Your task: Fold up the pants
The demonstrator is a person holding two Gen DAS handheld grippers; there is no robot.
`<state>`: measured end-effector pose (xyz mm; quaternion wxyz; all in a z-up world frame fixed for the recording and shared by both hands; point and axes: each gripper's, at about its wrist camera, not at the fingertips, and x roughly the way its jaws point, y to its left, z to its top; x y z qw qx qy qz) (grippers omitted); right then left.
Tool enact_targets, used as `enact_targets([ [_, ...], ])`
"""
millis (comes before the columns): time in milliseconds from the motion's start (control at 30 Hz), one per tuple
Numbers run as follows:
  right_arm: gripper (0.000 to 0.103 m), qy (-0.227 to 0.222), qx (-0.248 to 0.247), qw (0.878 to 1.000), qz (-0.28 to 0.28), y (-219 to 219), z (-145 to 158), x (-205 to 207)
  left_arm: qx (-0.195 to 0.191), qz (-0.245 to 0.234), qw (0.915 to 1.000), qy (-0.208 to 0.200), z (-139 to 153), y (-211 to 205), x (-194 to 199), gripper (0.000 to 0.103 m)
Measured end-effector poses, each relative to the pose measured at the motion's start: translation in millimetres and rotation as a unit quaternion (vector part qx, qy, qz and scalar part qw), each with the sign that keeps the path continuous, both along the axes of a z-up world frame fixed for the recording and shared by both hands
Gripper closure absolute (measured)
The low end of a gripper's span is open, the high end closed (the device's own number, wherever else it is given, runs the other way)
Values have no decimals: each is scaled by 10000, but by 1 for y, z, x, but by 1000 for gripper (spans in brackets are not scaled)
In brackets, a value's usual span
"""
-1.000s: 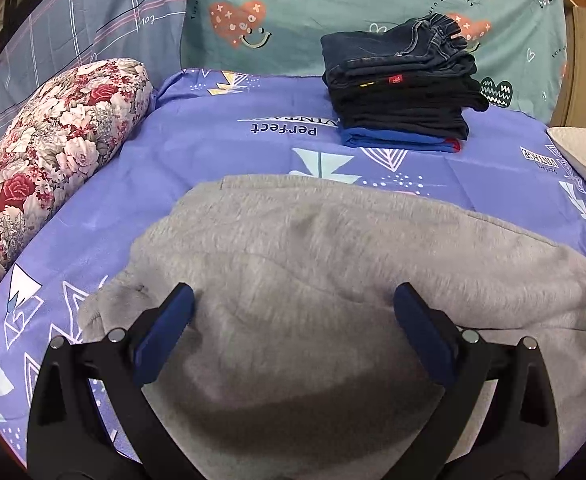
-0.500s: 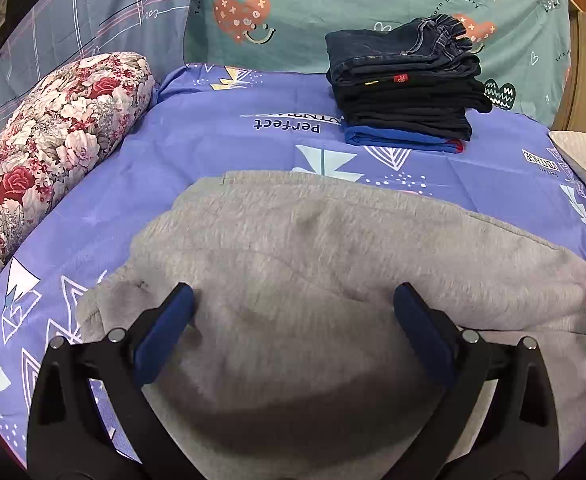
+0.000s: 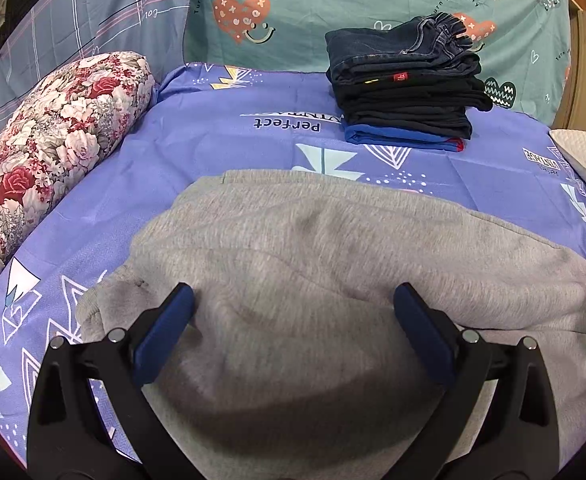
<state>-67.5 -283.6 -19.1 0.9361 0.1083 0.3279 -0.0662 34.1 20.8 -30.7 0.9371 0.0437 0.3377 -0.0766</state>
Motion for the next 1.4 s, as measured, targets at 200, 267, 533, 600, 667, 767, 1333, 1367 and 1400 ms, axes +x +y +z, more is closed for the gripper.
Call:
enact_targets([
  [200,1,0,1,10000,1,0,0,0,5,3,10000,10,-1,0,0,2],
  [267,1,1,-1,10000,0,0,0,0,5,6,10000,17,-1,0,1,2],
  [533,1,-26,-5,10000,2,0,0,0,-12,21,10000,37,-3,2,1,2],
  [600,1,-26,-7,10000,2,0,0,0,-18,16,10000,49,-3,2,2,2],
  [667,1,-28,-11,10000,3,0,0,0,-28,22,10000,64,-3,2,2,2],
  [767,1,-38,-13,10000,2,0,0,0,-34,25,10000,79,-3,3,2,2],
  [1333,1,-37,37,10000,-1,-2,1,-1,-563,-264,9954,732,21,36,16,2],
  [1367,1,-17,53,10000,12,-2,0,0,-556,-263,9952,758,27,44,22,2],
  [1400,1,3,65,10000,24,-2,0,1,-540,-251,9951,788,34,54,30,2],
])
